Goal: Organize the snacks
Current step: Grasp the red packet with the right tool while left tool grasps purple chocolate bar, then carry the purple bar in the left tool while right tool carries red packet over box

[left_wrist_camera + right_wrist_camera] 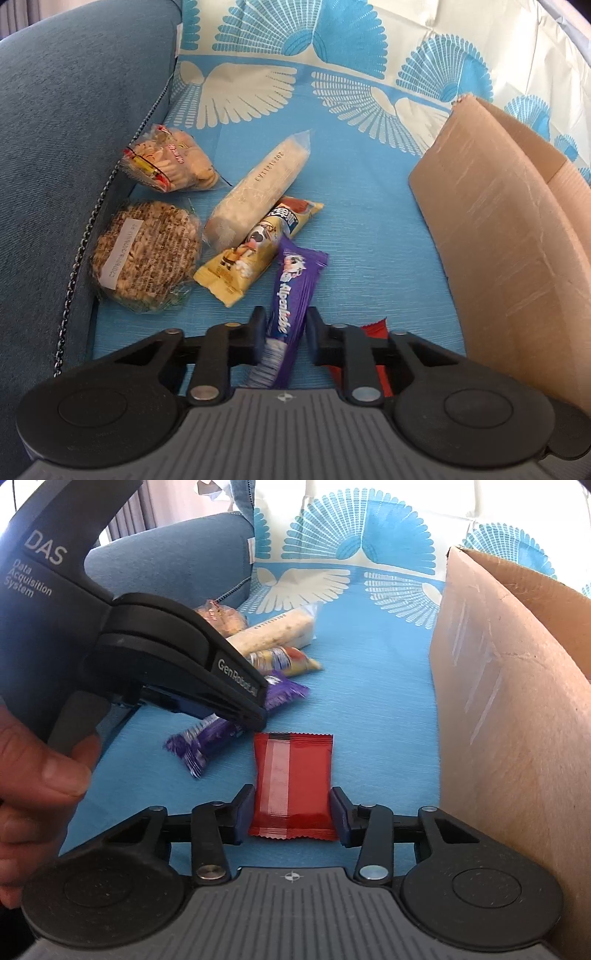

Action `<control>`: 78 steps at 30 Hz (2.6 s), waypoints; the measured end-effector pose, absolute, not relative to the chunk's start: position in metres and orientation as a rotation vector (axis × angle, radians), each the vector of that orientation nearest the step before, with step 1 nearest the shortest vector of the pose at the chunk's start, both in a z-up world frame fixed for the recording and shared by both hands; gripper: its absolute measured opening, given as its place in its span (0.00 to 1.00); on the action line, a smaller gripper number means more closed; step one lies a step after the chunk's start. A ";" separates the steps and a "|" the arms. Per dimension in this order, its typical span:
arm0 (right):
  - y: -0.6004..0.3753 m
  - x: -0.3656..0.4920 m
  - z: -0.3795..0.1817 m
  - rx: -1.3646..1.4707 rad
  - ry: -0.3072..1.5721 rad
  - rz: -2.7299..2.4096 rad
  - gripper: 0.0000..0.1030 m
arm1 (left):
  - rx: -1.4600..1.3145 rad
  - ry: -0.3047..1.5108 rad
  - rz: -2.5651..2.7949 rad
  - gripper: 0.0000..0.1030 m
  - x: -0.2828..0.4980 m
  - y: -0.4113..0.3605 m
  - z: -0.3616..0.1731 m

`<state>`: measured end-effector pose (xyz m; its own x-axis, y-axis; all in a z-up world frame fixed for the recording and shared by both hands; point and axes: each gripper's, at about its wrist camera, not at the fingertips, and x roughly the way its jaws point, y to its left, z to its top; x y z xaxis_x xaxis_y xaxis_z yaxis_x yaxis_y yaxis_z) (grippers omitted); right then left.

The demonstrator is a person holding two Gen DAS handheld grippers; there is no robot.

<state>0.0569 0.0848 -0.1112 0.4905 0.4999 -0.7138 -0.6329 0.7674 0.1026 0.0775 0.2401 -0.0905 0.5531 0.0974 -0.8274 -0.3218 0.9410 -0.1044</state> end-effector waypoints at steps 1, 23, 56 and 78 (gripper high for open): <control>0.085 0.056 -0.110 -0.185 0.801 0.696 0.44 | -0.270 0.951 0.249 0.19 0.076 0.242 -0.089; 0.082 0.049 -0.111 -0.213 0.845 0.664 0.47 | -0.281 0.979 0.262 0.35 0.079 0.246 -0.096; -0.069 -0.001 0.056 -0.069 0.398 0.545 0.43 | -0.262 0.569 0.060 0.17 -0.023 0.198 0.017; -0.178 0.041 0.055 0.059 0.289 0.374 0.43 | -0.245 0.591 0.091 0.17 -0.016 0.190 0.012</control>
